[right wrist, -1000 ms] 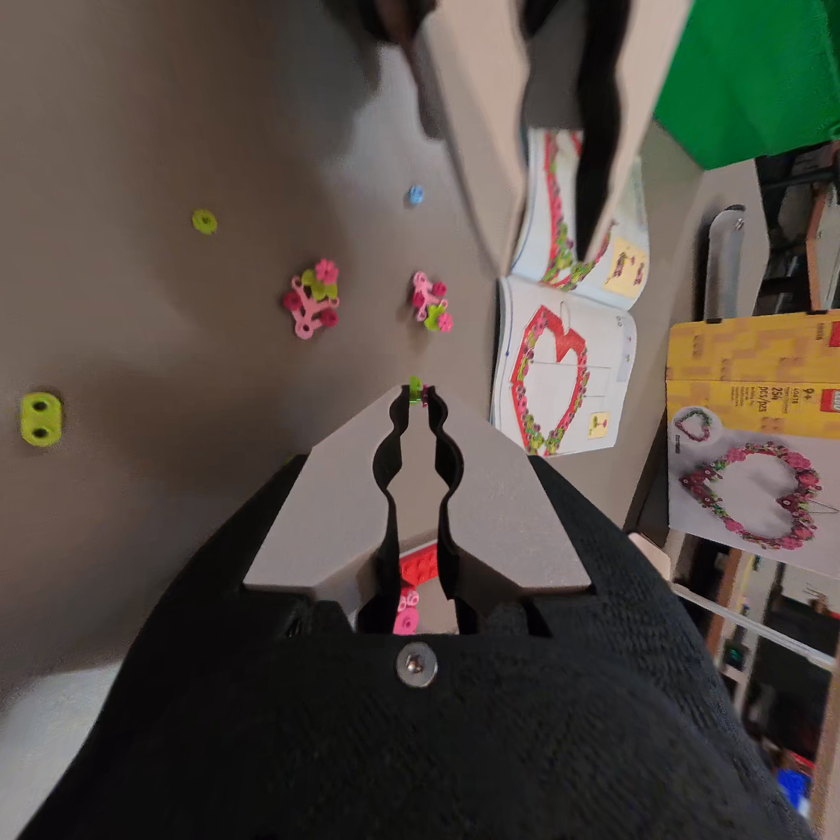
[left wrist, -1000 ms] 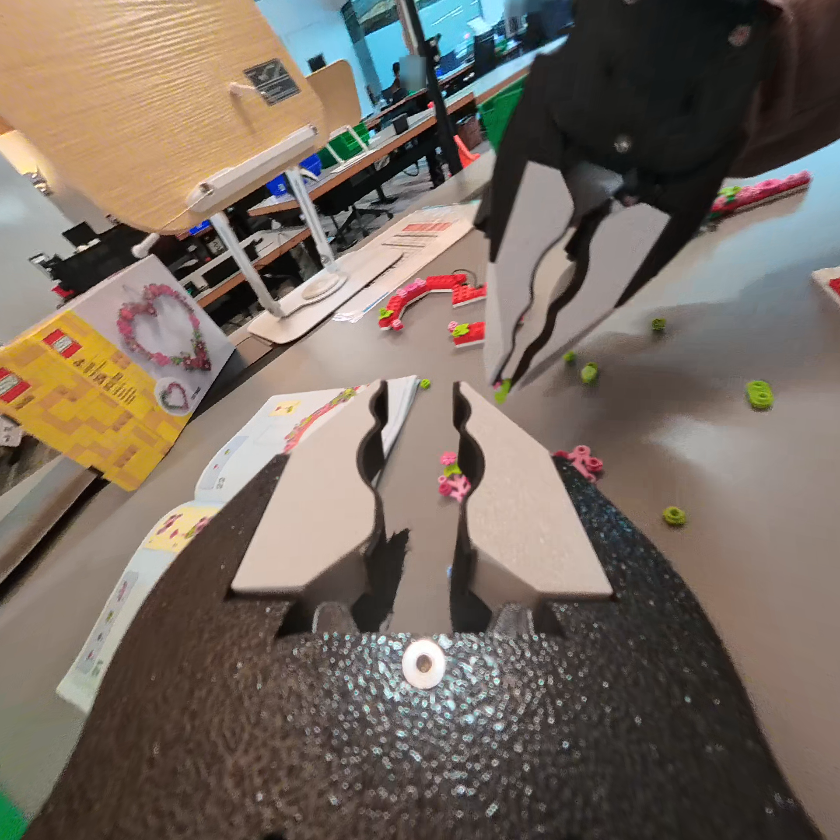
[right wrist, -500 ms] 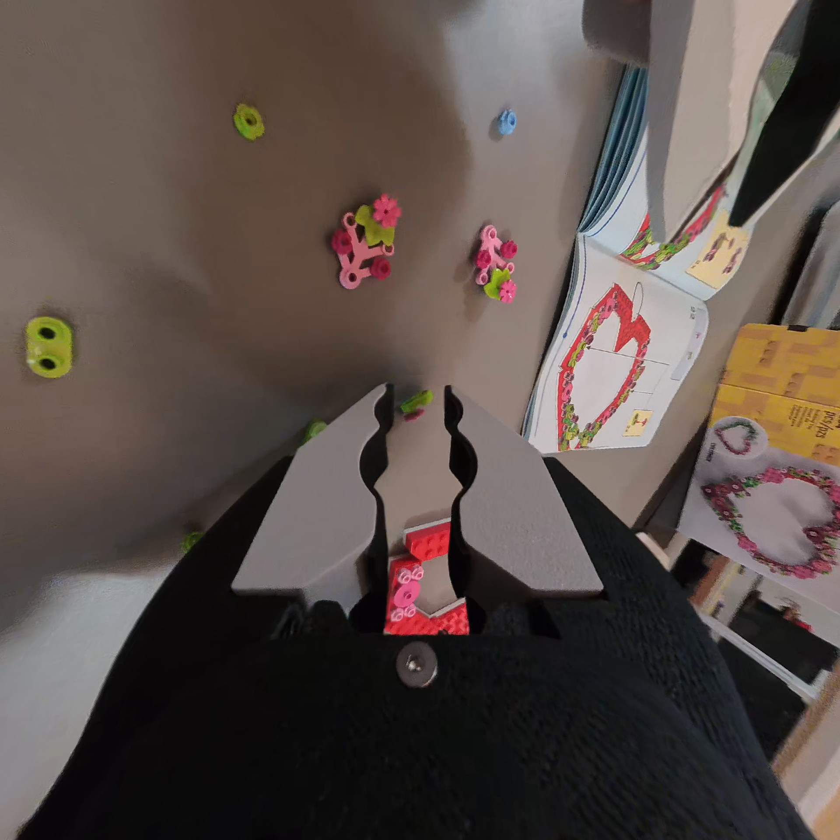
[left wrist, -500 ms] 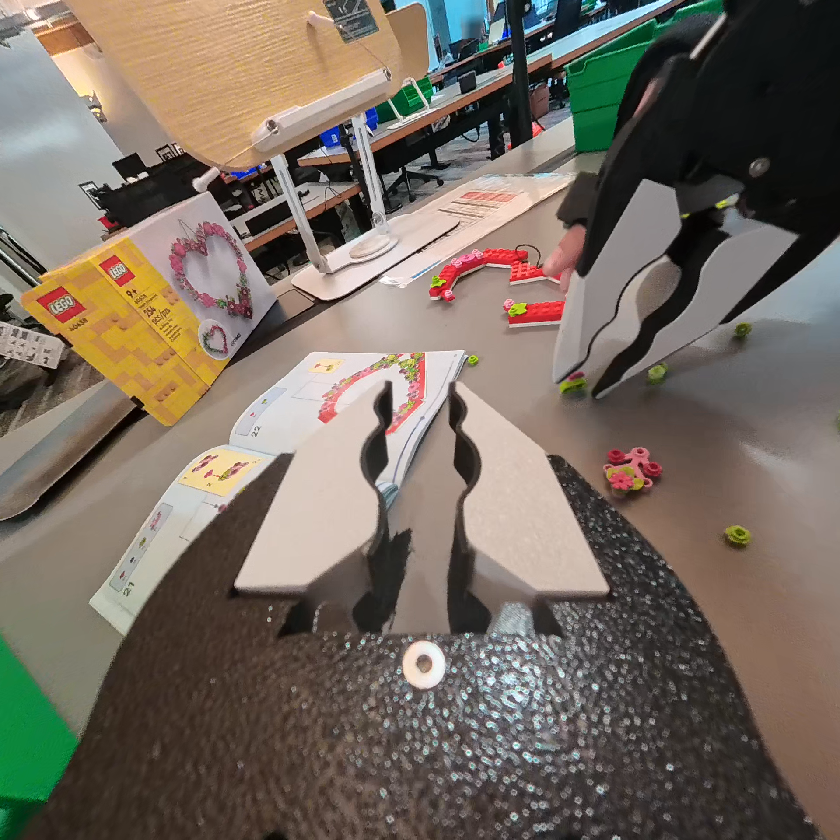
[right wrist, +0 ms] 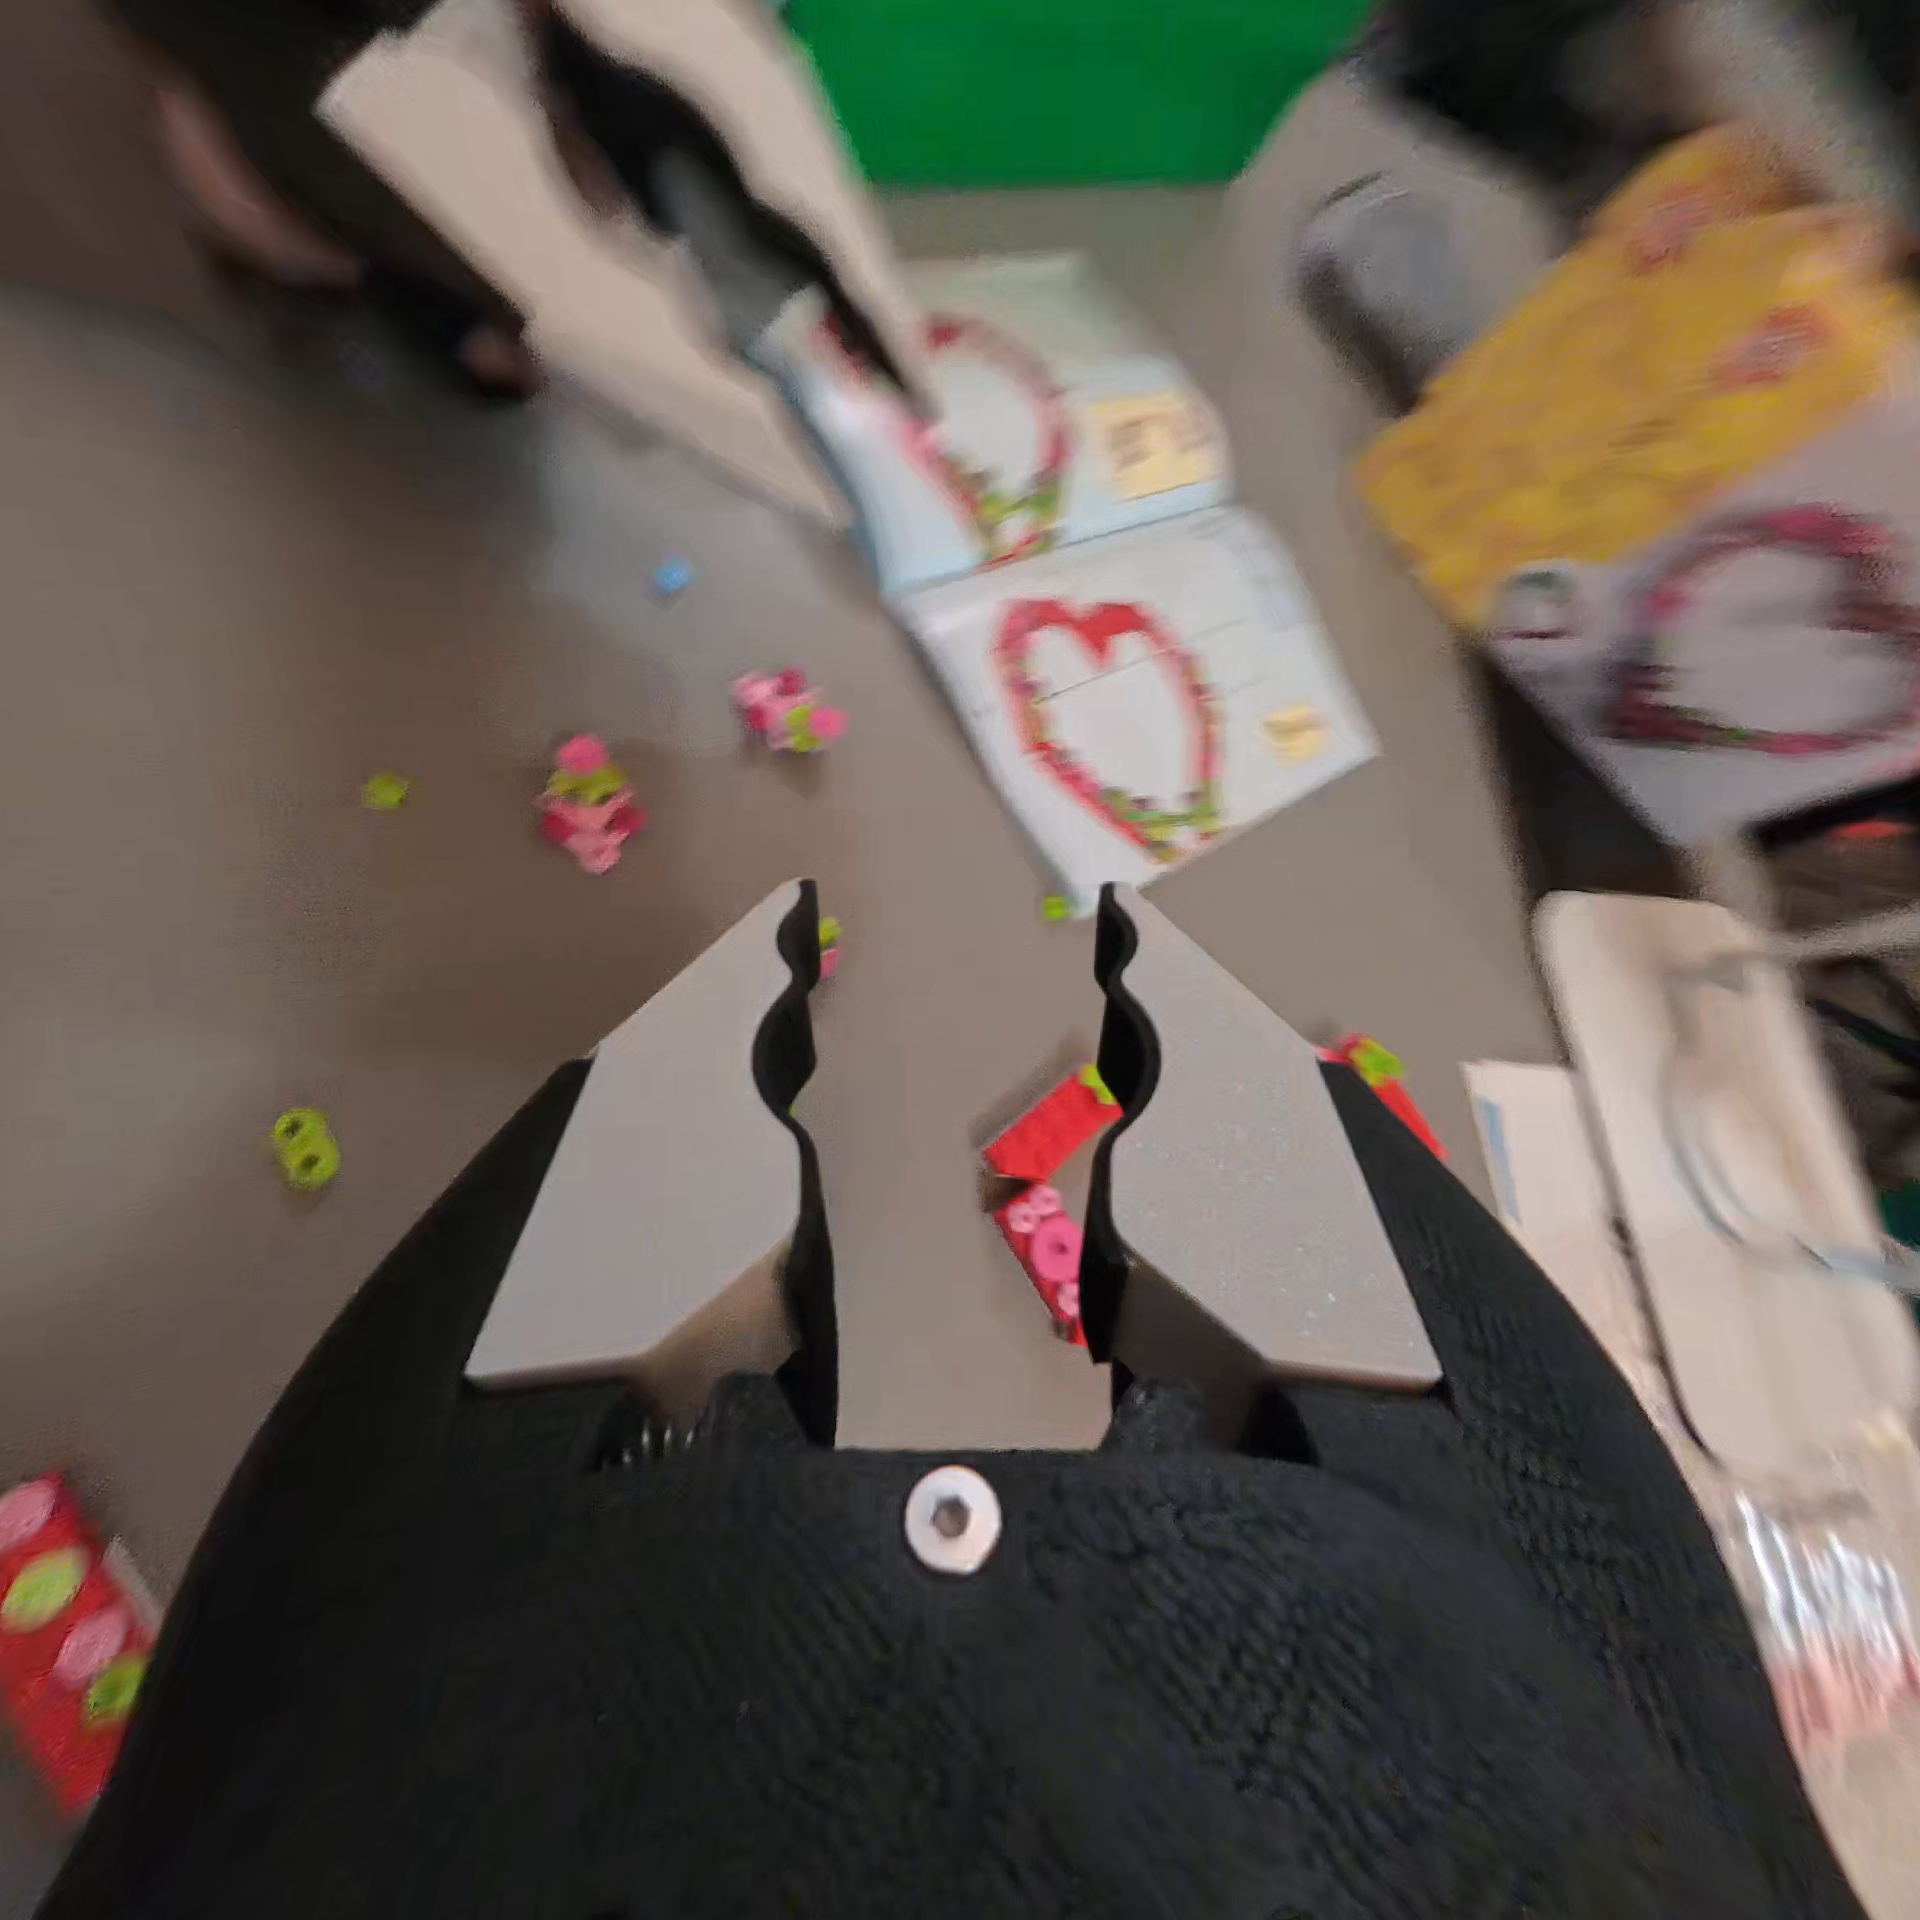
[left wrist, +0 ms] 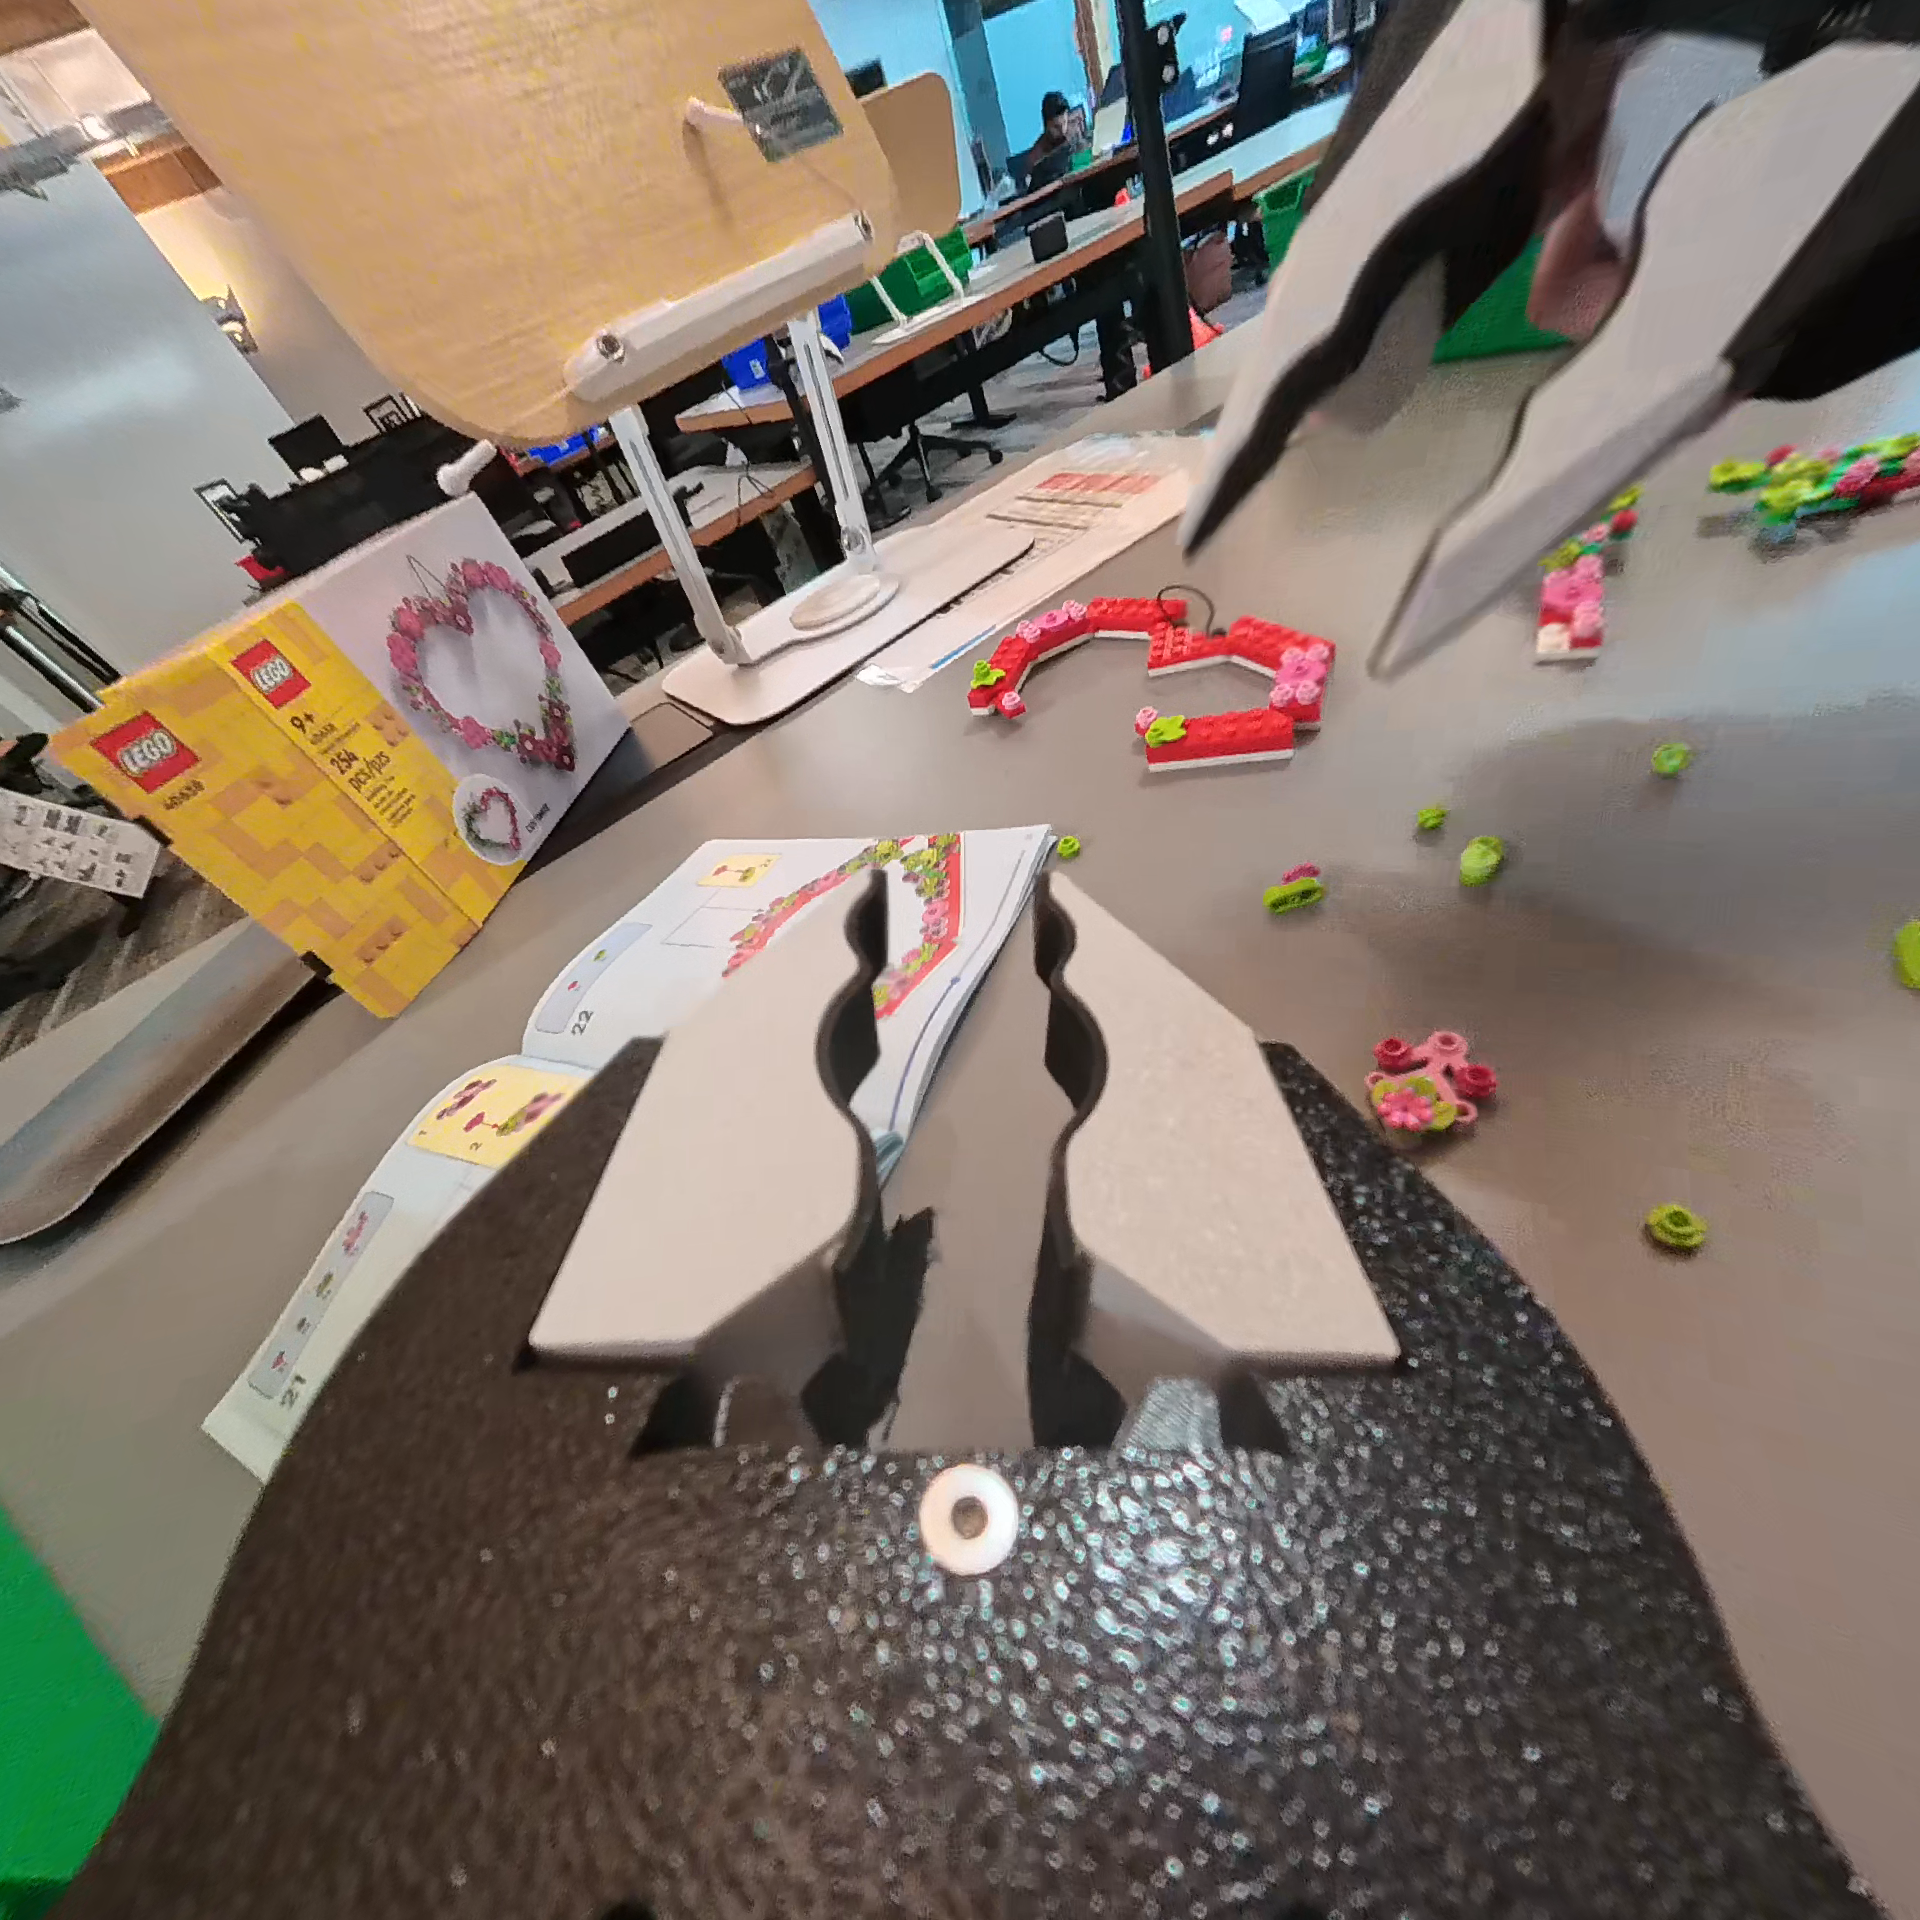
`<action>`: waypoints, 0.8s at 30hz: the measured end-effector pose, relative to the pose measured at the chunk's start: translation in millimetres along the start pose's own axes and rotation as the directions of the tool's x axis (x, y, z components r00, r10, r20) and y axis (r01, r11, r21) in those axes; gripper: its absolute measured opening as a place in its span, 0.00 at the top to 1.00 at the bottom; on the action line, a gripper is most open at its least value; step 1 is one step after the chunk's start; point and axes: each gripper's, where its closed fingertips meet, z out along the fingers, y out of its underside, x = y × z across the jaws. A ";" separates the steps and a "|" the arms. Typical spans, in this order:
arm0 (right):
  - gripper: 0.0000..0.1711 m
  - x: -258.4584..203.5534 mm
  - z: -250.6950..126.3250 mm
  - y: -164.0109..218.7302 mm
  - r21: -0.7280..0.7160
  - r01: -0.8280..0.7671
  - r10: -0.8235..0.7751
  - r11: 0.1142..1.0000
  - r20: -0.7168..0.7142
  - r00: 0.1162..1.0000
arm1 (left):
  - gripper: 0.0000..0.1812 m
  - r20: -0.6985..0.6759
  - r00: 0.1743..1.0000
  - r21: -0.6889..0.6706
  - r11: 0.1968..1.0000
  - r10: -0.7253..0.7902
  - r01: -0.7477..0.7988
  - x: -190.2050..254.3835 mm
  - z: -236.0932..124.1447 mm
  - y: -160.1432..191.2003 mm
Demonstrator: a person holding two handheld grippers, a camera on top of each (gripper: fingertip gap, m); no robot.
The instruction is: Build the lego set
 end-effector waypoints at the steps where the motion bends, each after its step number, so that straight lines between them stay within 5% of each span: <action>1: 0.69 11.8 -12.5 -3.3 0.081 -0.037 0.046 0.996 -0.109 0.993 | 0.85 0.002 1.000 0.011 1.000 0.003 -0.003 0.2 -0.5 -1.4; 6: 0.71 44.4 -95.5 18.6 0.360 -0.022 0.248 0.933 -0.595 0.764 | 0.80 0.006 0.999 0.058 0.998 0.032 -0.032 2.7 -1.0 -6.6; 10: 0.76 41.2 -146.8 35.9 0.415 0.153 0.269 0.897 -0.786 0.557 | 0.77 0.003 0.998 0.139 0.989 0.057 -0.057 6.7 -4.5 -21.2; 13: 0.76 41.4 -169.6 29.7 0.441 0.240 0.289 0.865 -0.829 0.479 | 0.77 0.017 0.995 0.180 0.979 0.098 -0.099 9.4 -6.9 -27.0; 18: 0.77 29.8 -175.0 15.0 0.488 0.280 0.302 0.827 -0.804 0.512 | 0.77 0.063 0.981 0.209 0.959 0.183 -0.193 9.5 -9.9 -31.0; 24: 0.81 46.4 -181.4 40.1 0.449 0.122 0.369 0.885 -0.837 0.403 | 0.75 0.162 0.955 0.272 0.919 0.250 -0.287 3.6 -16.5 -43.5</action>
